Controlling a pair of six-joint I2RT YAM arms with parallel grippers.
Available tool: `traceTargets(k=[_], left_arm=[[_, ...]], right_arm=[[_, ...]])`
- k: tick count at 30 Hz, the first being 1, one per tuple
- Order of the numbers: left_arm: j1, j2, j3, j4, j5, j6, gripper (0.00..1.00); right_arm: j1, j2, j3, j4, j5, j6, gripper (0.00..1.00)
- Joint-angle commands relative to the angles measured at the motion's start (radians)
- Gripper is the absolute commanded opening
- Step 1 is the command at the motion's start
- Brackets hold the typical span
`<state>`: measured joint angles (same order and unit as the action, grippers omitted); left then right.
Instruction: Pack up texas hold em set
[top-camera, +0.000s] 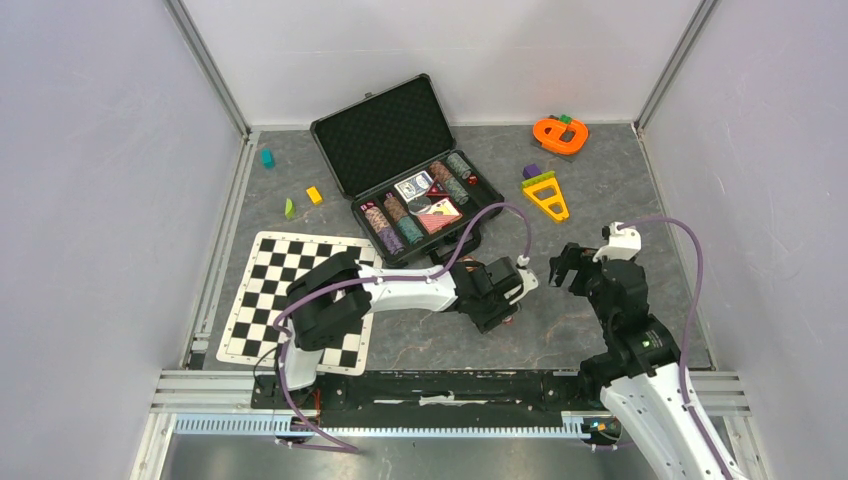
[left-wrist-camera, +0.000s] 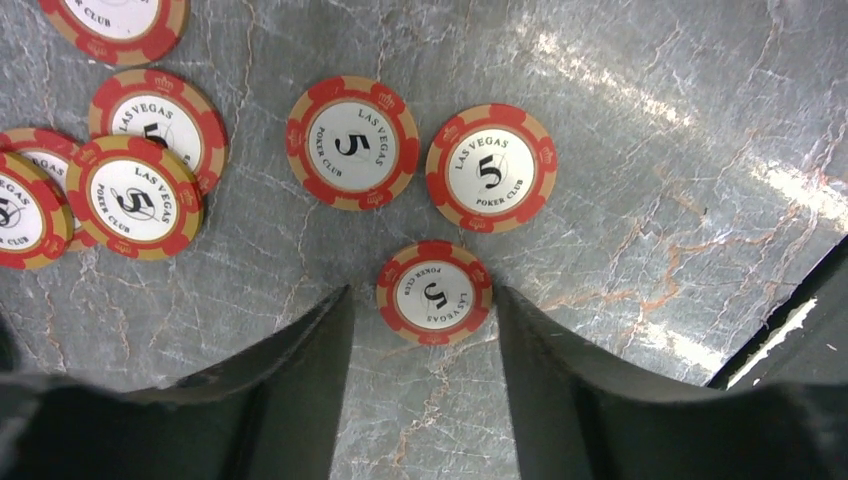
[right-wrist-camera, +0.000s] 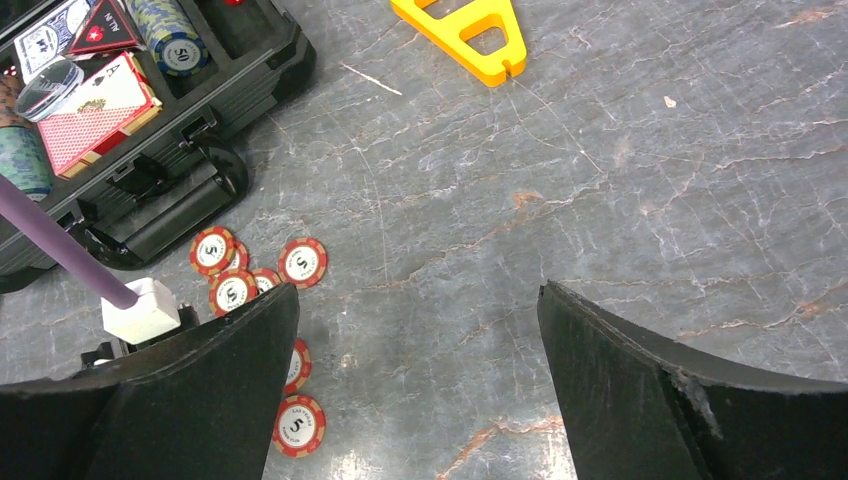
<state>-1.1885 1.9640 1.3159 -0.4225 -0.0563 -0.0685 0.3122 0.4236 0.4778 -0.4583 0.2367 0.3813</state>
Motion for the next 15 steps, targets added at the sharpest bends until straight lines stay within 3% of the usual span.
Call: traceTargets(k=[1, 7, 15], left_arm=[[-0.006, 0.026, 0.03, -0.021, -0.03, 0.032, 0.55], [-0.004, 0.024, 0.028, -0.031, -0.033, 0.015, 0.41], [0.006, -0.088, -0.005, 0.007, -0.044, -0.021, 0.41]], right_arm=[[0.002, -0.017, 0.036, -0.002, 0.035, 0.012, 0.95], [0.002, -0.017, 0.032, -0.002, 0.026, 0.013, 0.95], [0.002, -0.029, 0.039, -0.008, 0.026, 0.01, 0.95]])
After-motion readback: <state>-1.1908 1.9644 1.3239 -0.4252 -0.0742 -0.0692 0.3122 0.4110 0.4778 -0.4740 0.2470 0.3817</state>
